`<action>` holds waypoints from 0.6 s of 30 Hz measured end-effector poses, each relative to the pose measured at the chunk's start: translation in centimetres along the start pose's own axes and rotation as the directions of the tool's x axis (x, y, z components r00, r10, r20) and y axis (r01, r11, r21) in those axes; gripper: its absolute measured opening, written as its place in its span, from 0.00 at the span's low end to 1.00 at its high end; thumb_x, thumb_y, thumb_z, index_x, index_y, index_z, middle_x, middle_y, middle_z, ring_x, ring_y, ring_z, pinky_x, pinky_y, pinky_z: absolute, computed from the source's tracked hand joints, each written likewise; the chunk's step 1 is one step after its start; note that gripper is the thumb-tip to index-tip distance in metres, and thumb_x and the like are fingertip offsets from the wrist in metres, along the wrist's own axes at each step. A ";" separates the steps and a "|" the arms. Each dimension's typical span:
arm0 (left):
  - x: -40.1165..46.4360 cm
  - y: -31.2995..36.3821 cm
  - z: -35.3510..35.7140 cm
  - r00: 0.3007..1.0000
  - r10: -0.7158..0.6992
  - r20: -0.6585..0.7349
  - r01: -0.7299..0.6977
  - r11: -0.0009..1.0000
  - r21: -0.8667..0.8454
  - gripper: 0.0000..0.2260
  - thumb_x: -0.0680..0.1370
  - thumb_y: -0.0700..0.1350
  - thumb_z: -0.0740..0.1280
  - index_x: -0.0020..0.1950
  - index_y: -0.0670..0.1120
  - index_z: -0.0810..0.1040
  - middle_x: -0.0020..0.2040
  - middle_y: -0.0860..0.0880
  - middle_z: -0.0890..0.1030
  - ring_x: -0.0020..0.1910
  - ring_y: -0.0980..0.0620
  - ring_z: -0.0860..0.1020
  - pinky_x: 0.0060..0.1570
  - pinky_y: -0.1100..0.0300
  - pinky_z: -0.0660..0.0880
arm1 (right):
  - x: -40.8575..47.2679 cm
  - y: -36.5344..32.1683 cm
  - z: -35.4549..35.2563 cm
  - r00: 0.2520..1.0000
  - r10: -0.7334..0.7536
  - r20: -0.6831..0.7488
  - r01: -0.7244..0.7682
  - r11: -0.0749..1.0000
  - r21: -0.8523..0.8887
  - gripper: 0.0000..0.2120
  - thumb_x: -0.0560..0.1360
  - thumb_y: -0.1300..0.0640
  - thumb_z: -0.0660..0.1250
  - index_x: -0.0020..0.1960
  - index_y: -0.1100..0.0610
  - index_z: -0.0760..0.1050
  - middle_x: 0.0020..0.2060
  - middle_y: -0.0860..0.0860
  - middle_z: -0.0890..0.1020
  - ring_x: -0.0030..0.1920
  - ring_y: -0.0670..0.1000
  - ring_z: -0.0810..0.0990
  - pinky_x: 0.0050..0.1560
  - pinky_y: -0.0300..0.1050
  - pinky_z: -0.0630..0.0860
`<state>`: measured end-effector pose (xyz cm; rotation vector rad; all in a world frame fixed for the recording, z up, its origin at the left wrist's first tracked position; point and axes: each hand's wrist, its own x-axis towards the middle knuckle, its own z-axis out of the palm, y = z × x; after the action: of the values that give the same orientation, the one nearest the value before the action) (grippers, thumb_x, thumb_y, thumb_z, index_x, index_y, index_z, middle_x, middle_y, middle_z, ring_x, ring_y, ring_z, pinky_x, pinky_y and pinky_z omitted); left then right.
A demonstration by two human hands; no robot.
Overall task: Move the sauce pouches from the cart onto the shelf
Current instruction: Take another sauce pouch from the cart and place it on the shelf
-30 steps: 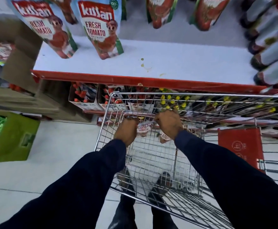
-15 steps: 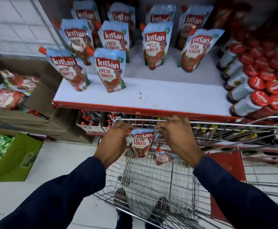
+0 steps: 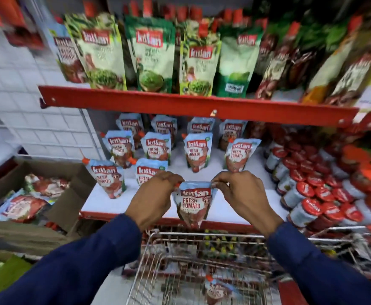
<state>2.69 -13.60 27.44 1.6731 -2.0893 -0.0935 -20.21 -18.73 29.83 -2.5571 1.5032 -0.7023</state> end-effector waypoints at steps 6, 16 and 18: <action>5.0 0.0 -0.7 0.996 0.026 0.084 -0.041 0.982 0.186 0.23 0.67 0.25 0.61 0.55 0.44 0.77 0.50 0.41 0.81 0.52 0.39 0.76 0.37 0.53 0.65 | 3.7 2.1 1.3 1.000 0.010 -0.010 -0.011 0.997 -0.075 0.07 0.78 0.48 0.65 0.50 0.47 0.82 0.44 0.47 0.86 0.46 0.54 0.82 0.37 0.46 0.73; 8.9 -1.5 1.8 0.995 -0.029 0.096 0.018 0.994 0.106 0.22 0.72 0.27 0.63 0.60 0.46 0.79 0.51 0.39 0.83 0.48 0.38 0.79 0.39 0.54 0.70 | 6.4 4.4 4.0 1.000 0.014 0.010 -0.013 0.995 -0.101 0.07 0.78 0.51 0.66 0.51 0.50 0.82 0.48 0.48 0.86 0.48 0.53 0.82 0.38 0.44 0.70; 9.1 -1.5 2.2 0.995 -0.029 0.098 0.019 0.995 0.101 0.22 0.72 0.26 0.62 0.61 0.46 0.79 0.52 0.38 0.82 0.48 0.37 0.79 0.39 0.53 0.71 | 6.5 4.6 4.3 1.000 0.016 0.016 -0.015 0.996 -0.087 0.08 0.78 0.52 0.66 0.51 0.51 0.82 0.48 0.50 0.86 0.48 0.55 0.81 0.39 0.45 0.70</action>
<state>1.78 -22.97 27.82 1.7864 -2.1797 -0.0818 -19.35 -27.20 26.79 -2.6034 1.5801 -0.6254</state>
